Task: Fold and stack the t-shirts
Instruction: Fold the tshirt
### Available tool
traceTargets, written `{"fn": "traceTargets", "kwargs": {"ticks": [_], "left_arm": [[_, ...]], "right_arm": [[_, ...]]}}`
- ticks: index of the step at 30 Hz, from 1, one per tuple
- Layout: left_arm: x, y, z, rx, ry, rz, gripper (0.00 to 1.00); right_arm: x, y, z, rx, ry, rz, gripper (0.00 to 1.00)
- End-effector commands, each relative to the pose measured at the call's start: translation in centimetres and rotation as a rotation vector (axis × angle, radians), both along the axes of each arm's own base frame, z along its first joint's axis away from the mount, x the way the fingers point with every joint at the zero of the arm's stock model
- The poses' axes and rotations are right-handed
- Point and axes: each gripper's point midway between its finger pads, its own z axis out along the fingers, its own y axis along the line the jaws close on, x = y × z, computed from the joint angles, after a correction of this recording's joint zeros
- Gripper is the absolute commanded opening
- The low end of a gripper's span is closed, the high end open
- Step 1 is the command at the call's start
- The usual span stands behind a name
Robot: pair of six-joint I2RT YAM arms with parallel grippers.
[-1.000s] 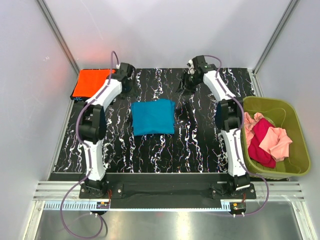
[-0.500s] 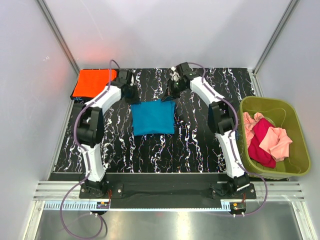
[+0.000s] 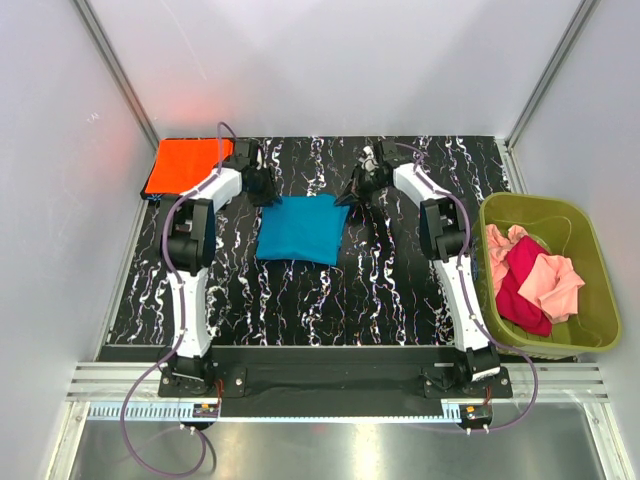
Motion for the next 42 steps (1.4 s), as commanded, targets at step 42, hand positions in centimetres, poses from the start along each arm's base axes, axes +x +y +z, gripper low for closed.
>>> {"fn": "traceTargets", "kwargs": {"ticks": [42], "left_arm": [[-13.7, 1.1, -1.4, -0.010, 0.238, 0.021, 0.22]], "right_arm": [[-19.2, 7.0, -1.6, -0.070, 0.241, 0.434, 0.00]]}}
